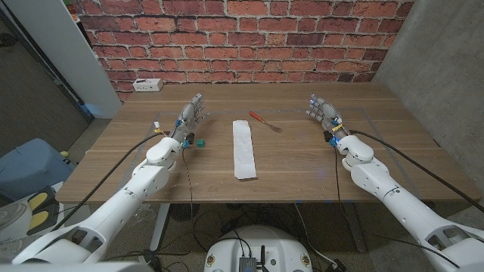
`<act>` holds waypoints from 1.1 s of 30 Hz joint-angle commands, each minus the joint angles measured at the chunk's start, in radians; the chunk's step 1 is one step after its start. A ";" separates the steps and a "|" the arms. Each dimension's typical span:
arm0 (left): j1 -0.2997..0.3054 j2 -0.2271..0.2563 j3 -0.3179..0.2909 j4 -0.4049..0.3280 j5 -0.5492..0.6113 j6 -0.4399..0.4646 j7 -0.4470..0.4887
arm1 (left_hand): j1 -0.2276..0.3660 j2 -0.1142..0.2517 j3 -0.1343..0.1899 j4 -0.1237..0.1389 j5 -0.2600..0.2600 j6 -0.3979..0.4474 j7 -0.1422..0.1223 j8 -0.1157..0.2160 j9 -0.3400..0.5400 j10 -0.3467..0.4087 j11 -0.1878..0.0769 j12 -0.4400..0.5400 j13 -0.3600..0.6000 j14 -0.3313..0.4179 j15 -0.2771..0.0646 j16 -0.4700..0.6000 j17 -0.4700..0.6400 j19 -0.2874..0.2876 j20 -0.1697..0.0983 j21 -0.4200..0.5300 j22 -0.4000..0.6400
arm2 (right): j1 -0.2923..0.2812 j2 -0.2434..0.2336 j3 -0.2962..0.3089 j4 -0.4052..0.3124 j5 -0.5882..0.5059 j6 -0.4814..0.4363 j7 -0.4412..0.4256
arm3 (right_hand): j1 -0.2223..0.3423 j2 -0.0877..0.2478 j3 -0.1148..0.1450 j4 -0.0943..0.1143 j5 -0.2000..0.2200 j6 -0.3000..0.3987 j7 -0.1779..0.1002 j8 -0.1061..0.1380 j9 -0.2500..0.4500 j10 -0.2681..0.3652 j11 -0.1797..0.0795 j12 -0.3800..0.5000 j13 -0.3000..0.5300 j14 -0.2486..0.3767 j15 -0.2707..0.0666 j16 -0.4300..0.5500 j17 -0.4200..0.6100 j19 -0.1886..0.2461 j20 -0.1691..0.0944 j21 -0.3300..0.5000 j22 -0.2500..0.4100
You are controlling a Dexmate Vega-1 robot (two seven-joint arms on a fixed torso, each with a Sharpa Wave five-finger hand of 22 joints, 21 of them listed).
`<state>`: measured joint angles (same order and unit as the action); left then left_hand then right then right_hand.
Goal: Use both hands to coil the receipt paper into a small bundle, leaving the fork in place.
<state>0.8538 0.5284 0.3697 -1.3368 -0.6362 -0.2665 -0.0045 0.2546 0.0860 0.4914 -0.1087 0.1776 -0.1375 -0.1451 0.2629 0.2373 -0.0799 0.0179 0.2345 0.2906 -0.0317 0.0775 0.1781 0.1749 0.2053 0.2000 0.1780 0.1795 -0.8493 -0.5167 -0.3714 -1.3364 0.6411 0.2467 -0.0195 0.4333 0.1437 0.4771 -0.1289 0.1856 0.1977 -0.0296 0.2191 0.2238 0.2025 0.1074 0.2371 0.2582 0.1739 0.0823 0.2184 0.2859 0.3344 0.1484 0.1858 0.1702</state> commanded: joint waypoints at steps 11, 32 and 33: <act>0.059 0.041 -0.017 -0.081 0.014 0.028 0.060 | -0.005 0.005 0.004 0.005 0.002 0.027 -0.006 -0.005 -0.022 0.021 0.005 0.007 -0.015 0.030 0.012 0.015 0.003 0.012 0.012 0.018 0.007 | 0.026 -0.103 -0.080 -0.185 -0.152 -0.221 -0.100 | 0.008 0.008 0.002 0.000 0.008 0.038 0.010 0.007 -0.009 0.033 0.002 0.009 -0.007 0.028 0.000 0.013 -0.003 0.011 0.001 0.011 0.005; 0.135 0.098 -0.057 -0.159 -0.020 0.056 0.069 | -0.032 0.008 -0.003 0.015 -0.002 0.076 0.007 -0.016 -0.046 0.077 0.017 0.016 -0.041 0.085 0.022 0.027 0.006 0.024 0.016 0.029 0.011 | 0.087 -0.180 -0.180 -0.385 -0.342 -0.422 -0.108 | 0.013 0.027 0.004 0.005 0.012 0.076 0.005 0.009 -0.020 0.069 -0.006 0.011 -0.019 0.055 -0.019 0.025 -0.009 0.021 -0.003 0.016 0.007; 0.138 0.101 -0.059 -0.163 -0.022 0.058 0.068 | -0.033 0.008 -0.004 0.016 -0.002 0.078 0.008 -0.017 -0.047 0.079 0.018 0.016 -0.042 0.089 0.022 0.028 0.006 0.024 0.016 0.029 0.012 | 0.091 -0.181 -0.185 -0.391 -0.351 -0.427 -0.106 | 0.013 0.027 0.004 0.005 0.012 0.077 0.005 0.009 -0.020 0.070 -0.005 0.011 -0.019 0.056 -0.019 0.025 -0.009 0.022 -0.004 0.016 0.007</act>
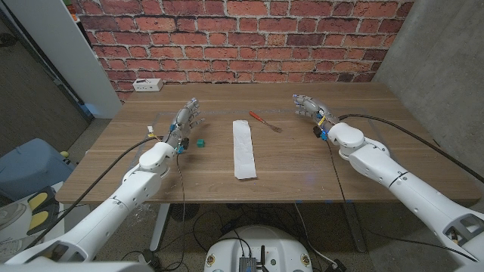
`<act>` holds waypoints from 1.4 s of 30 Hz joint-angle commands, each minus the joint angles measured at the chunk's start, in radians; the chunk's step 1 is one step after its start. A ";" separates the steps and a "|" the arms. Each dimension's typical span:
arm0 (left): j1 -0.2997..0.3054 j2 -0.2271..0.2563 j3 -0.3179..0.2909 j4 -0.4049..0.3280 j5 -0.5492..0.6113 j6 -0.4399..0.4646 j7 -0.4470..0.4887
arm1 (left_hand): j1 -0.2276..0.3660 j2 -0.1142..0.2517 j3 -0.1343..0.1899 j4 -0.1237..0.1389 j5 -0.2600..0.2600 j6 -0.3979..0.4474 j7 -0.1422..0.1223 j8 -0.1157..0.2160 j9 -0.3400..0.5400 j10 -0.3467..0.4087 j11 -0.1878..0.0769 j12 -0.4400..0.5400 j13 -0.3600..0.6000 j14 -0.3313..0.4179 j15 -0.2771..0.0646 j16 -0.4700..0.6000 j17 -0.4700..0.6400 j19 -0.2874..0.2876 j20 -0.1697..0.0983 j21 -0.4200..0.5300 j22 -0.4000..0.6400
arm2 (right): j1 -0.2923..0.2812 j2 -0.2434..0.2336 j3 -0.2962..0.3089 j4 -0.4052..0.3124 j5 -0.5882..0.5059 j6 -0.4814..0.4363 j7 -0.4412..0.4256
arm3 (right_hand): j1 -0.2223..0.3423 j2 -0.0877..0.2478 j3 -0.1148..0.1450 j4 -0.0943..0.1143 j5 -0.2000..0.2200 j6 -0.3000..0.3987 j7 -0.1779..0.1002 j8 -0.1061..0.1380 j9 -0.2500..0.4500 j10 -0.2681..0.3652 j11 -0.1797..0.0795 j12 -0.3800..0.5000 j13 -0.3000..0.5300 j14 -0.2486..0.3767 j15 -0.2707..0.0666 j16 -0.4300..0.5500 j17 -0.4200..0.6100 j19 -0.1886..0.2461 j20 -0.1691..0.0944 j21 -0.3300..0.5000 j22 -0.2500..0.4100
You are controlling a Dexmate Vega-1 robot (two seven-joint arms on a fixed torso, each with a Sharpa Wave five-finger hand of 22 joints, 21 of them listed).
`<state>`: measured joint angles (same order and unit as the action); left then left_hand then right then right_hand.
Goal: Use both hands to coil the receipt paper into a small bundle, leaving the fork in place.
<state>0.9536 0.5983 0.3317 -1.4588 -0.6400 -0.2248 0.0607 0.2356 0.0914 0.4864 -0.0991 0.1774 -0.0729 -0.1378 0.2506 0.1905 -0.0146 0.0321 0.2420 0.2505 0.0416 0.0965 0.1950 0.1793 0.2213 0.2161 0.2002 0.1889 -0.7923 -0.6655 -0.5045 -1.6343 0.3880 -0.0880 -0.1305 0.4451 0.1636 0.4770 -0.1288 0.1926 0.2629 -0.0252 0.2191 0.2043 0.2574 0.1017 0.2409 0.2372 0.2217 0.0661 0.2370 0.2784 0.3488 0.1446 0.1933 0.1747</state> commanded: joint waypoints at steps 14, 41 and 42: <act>0.078 0.106 -0.047 -0.101 -0.057 0.091 -0.027 | -0.042 0.003 -0.004 0.015 -0.003 0.105 0.031 -0.004 -0.009 0.086 0.012 0.021 -0.026 0.084 0.007 0.019 0.004 0.014 0.000 0.013 0.006 | 0.092 -0.042 -0.126 -0.164 -0.230 -0.149 0.055 | 0.005 0.010 0.005 0.006 0.007 0.027 -0.003 0.009 -0.005 0.032 -0.005 0.008 -0.003 0.022 -0.015 0.013 -0.004 0.010 0.000 0.010 0.003; 0.116 0.189 -0.077 -0.151 -0.109 0.168 -0.075 | -0.061 -0.001 -0.009 0.022 -0.005 0.133 0.041 -0.015 -0.009 0.112 0.021 0.022 -0.036 0.114 0.016 0.019 0.006 0.017 0.000 0.016 0.007 | 0.206 -0.014 -0.274 -0.204 -0.516 -0.197 0.173 | 0.029 0.020 0.014 0.007 0.012 0.146 -0.004 0.030 -0.011 0.109 -0.028 0.018 -0.018 0.071 -0.059 0.032 -0.015 0.026 -0.013 0.015 0.004; 0.117 0.192 -0.078 -0.153 -0.112 0.173 -0.078 | -0.063 -0.001 -0.010 0.023 -0.005 0.134 0.041 -0.015 -0.009 0.113 0.021 0.022 -0.036 0.118 0.016 0.021 0.006 0.017 0.000 0.016 0.007 | 0.213 -0.015 -0.285 -0.209 -0.535 -0.196 0.182 | 0.029 0.020 0.014 0.007 0.012 0.147 -0.004 0.030 -0.011 0.110 -0.028 0.018 -0.018 0.072 -0.060 0.033 -0.015 0.027 -0.013 0.015 0.004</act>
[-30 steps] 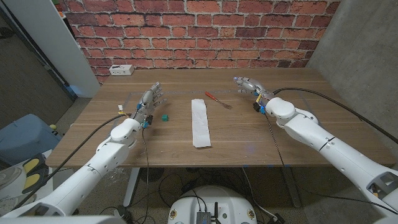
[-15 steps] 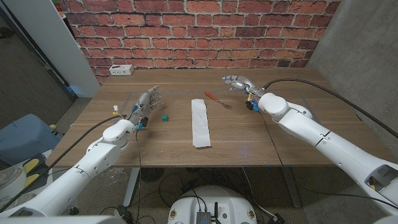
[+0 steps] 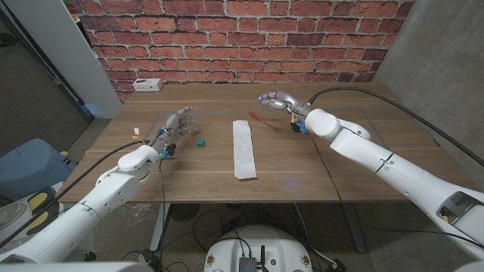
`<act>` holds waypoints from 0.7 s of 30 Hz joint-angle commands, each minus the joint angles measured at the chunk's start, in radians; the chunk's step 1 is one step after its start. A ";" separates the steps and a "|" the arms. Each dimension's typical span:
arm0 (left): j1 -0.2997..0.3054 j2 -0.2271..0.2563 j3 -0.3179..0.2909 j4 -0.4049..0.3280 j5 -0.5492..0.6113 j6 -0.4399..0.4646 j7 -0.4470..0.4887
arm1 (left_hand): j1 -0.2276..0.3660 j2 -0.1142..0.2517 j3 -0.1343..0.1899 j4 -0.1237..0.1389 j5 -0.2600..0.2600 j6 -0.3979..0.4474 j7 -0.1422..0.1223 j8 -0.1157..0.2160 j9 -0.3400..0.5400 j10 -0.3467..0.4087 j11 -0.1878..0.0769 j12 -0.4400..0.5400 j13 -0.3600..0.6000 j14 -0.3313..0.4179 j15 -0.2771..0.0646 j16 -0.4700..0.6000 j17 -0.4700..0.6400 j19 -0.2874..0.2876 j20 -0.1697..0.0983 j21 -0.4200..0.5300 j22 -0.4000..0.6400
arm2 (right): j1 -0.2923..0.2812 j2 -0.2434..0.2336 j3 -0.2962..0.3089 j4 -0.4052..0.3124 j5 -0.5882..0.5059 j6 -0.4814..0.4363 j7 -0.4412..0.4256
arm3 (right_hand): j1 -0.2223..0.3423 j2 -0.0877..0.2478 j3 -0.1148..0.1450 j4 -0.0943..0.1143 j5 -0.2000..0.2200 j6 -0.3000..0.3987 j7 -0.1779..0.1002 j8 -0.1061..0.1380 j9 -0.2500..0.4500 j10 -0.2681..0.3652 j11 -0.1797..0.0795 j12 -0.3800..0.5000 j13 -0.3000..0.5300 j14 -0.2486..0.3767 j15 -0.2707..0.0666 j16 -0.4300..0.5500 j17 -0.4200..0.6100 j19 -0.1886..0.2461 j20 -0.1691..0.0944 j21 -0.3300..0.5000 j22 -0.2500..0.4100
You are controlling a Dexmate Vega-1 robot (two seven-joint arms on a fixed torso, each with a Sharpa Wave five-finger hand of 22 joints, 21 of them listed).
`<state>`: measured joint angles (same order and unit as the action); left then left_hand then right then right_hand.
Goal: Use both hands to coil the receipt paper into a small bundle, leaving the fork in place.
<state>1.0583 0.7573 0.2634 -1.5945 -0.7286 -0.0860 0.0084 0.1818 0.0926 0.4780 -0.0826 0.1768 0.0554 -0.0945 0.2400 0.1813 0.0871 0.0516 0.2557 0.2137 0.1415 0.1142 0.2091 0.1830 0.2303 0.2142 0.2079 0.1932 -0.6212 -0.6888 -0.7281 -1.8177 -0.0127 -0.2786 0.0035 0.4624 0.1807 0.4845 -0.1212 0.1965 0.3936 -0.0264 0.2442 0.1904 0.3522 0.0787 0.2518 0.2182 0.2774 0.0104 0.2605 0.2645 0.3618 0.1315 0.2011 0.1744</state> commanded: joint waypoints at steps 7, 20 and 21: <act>0.015 0.047 -0.012 -0.025 -0.032 0.051 -0.034 | -0.018 -0.004 -0.005 0.011 -0.005 0.007 0.000 -0.011 0.000 0.020 0.005 0.008 -0.002 0.038 -0.002 0.011 0.004 0.009 0.002 0.009 0.003 | 0.054 0.019 -0.089 -0.034 -0.212 0.000 0.073 | 0.018 0.005 0.010 -0.001 0.009 0.032 -0.003 0.005 0.002 0.032 -0.006 0.009 -0.002 0.028 -0.016 0.014 -0.002 0.019 -0.002 0.009 0.004; 0.030 0.057 -0.019 -0.030 -0.046 0.060 -0.040 | -0.029 -0.006 -0.009 0.016 -0.004 0.008 -0.001 -0.018 0.000 0.028 0.010 0.008 -0.004 0.052 -0.001 0.012 0.005 0.011 0.002 0.010 0.003 | 0.083 0.054 -0.134 -0.012 -0.306 0.027 0.147 | 0.030 0.006 0.016 -0.003 0.009 0.041 -0.008 0.001 0.001 0.041 -0.018 0.007 -0.004 0.040 -0.034 0.020 -0.003 0.026 -0.009 0.011 0.004; 0.031 0.057 -0.020 -0.030 -0.048 0.060 -0.042 | -0.030 -0.007 -0.009 0.017 -0.004 0.007 -0.001 -0.019 0.000 0.029 0.010 0.008 -0.004 0.052 -0.001 0.012 0.005 0.011 0.002 0.010 0.003 | 0.084 0.058 -0.137 -0.010 -0.312 0.027 0.150 | 0.031 0.007 0.016 -0.003 0.009 0.042 -0.009 0.001 0.001 0.041 -0.019 0.007 -0.004 0.040 -0.034 0.020 -0.004 0.026 -0.009 0.011 0.005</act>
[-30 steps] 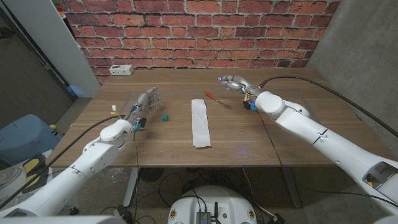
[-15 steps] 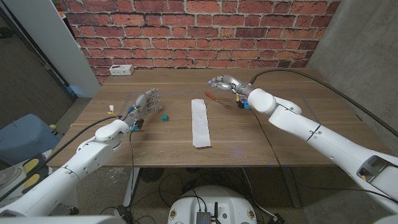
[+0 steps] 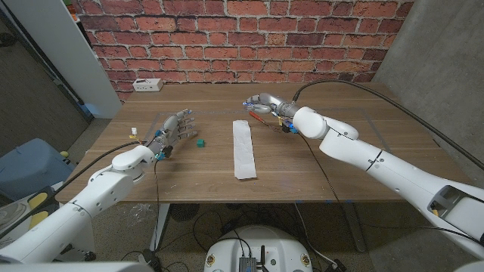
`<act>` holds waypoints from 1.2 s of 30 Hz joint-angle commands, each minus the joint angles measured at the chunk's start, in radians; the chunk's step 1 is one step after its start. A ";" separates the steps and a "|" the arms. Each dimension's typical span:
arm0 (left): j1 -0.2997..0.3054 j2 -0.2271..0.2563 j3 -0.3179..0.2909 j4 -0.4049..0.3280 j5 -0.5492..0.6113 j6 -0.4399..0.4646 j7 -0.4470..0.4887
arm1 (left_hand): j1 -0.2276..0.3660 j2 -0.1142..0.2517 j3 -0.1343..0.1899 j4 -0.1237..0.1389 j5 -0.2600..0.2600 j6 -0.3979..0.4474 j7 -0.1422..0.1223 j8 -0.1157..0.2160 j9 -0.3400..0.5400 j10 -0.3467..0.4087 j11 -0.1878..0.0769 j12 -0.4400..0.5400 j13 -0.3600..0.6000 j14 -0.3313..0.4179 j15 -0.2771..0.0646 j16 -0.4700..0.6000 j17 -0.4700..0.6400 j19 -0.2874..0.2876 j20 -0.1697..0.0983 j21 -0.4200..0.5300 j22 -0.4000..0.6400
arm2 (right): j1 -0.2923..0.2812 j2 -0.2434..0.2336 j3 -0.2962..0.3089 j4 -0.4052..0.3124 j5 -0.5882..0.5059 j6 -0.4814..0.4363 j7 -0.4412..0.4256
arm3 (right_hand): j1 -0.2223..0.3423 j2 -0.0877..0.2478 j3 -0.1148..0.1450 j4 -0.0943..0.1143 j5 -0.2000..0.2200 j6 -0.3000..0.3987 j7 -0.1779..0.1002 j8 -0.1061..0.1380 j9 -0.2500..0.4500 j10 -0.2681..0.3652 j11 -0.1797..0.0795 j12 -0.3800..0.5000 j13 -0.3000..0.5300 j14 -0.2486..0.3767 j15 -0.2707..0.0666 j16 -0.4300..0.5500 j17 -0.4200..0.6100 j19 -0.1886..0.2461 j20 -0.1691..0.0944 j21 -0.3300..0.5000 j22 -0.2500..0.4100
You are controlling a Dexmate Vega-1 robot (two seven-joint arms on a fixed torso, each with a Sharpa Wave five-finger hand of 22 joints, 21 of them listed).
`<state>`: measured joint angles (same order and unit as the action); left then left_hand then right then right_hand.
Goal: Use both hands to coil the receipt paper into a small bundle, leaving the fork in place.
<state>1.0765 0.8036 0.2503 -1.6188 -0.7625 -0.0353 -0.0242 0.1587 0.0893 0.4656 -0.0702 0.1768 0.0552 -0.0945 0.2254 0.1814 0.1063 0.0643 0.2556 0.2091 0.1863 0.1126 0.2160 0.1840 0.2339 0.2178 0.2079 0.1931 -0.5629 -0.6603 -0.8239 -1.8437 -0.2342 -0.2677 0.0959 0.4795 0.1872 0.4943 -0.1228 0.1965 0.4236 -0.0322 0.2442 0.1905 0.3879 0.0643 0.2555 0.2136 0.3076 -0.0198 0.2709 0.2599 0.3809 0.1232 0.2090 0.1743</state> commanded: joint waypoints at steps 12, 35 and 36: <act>0.045 0.014 -0.026 -0.012 -0.018 -0.011 0.006 | -0.015 -0.005 0.000 0.008 -0.003 0.002 -0.003 -0.011 0.000 0.008 -0.001 0.004 -0.001 0.007 0.000 0.001 0.004 0.008 -0.002 0.011 0.003 | 0.038 0.067 -0.076 0.027 -0.179 0.032 0.077 | 0.045 -0.002 0.022 -0.019 0.011 0.011 -0.016 -0.008 0.001 0.005 -0.024 -0.004 -0.002 0.017 -0.022 0.010 -0.006 0.016 -0.009 0.005 0.005; 0.172 0.033 -0.104 -0.081 0.010 -0.039 0.129 | -0.029 -0.005 -0.002 0.015 0.000 -0.014 -0.002 -0.028 0.000 -0.032 -0.013 -0.019 -0.004 -0.032 0.004 -0.020 0.005 -0.012 -0.002 0.003 0.003 | 0.056 0.161 -0.135 0.108 -0.247 0.086 0.111 | 0.094 -0.012 0.034 -0.041 0.006 0.011 -0.031 -0.021 0.001 0.005 -0.050 -0.015 -0.005 0.017 -0.044 0.006 -0.017 0.024 -0.020 0.006 0.006; 0.174 0.033 -0.106 -0.080 0.010 -0.041 0.129 | -0.029 -0.004 -0.002 0.015 0.000 -0.017 -0.003 -0.030 0.000 -0.032 -0.014 -0.020 -0.004 -0.032 0.004 -0.020 0.005 -0.012 -0.002 0.003 0.003 | 0.056 0.164 -0.137 0.110 -0.248 0.084 0.112 | 0.095 -0.013 0.034 -0.041 0.006 0.011 -0.031 -0.021 0.001 0.006 -0.050 -0.015 -0.005 0.017 -0.044 0.006 -0.017 0.024 -0.020 0.006 0.006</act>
<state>1.2035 0.8342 0.1758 -1.6842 -0.7635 -0.0551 0.0704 0.1397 0.0821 0.4629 -0.0592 0.1767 0.0476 -0.0946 0.1993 0.1816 0.0773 0.0537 0.2373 0.2045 0.1572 0.1128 0.1994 0.1837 0.2263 0.2177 0.2156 0.1929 -0.5149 -0.5394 -0.9323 -1.7692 -0.4553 -0.1928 0.1876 0.5587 0.1765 0.5276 -0.1561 0.2042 0.4302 -0.0577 0.2237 0.1907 0.3909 0.0211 0.2438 0.2093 0.3235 -0.0357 0.2708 0.2413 0.3987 0.1052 0.2090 0.1742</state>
